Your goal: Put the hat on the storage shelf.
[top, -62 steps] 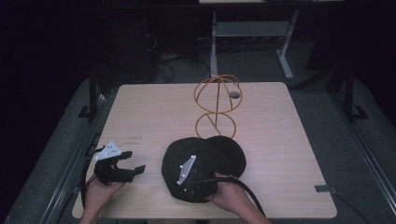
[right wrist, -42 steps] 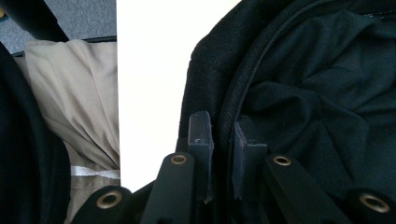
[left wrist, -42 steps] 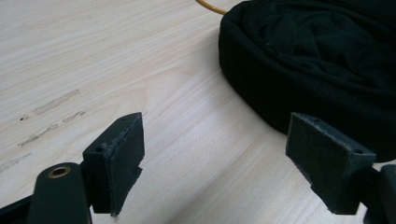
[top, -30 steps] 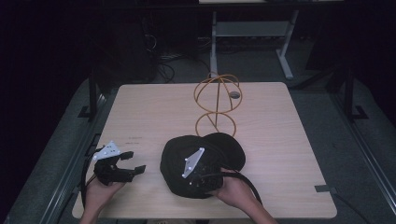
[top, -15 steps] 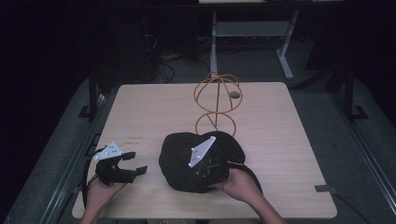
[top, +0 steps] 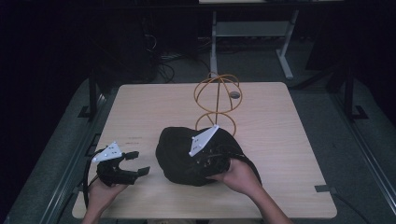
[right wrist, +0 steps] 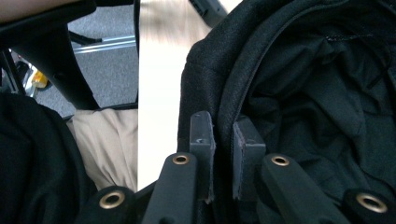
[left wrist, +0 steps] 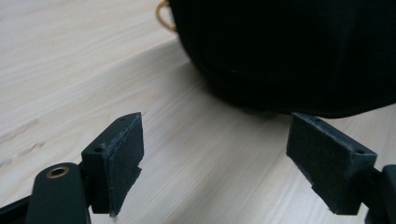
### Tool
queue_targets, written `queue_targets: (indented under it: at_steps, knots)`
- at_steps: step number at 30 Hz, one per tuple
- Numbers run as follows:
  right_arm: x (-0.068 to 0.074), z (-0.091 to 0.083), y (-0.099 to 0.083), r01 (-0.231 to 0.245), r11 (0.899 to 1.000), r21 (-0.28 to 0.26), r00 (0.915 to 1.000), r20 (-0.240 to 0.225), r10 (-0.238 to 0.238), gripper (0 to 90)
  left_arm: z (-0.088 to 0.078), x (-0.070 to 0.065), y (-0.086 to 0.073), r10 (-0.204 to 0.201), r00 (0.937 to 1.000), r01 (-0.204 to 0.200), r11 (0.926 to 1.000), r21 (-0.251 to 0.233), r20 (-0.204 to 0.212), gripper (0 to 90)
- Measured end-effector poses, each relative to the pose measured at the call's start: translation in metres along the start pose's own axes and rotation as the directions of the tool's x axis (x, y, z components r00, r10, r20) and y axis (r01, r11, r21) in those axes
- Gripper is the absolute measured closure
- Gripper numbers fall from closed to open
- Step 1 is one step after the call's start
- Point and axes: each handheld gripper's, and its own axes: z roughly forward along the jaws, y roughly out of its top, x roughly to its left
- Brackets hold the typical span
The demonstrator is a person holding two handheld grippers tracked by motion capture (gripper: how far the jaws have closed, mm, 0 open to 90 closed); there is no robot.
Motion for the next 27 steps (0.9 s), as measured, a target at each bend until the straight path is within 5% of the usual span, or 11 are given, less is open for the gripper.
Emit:
queue_targets:
  at_steps: [12, 23, 27]
  knots:
    - [-0.011, -0.014, 0.009, -0.014, 0.999, -0.051, 0.9996, 0.025, 0.015, 80.8, 0.007, -0.020, 0.014, 0.046, 0.9968, -0.041, 0.9962, -0.077, 0.065, 19.0]
    - [-0.019, -0.024, 0.019, -0.015, 0.997, -0.076, 0.9993, 0.032, 0.017, 80.8, 0.023, -0.031, 0.026, 0.087, 0.9899, -0.078, 0.9932, -0.086, 0.112, 19.0]
    - [-0.021, -0.028, 0.026, -0.009, 0.996, -0.086, 0.9995, 0.031, 0.012, 80.8, 0.024, -0.034, 0.029, 0.076, 0.9923, -0.062, 0.9873, -0.147, 0.097, 19.4]
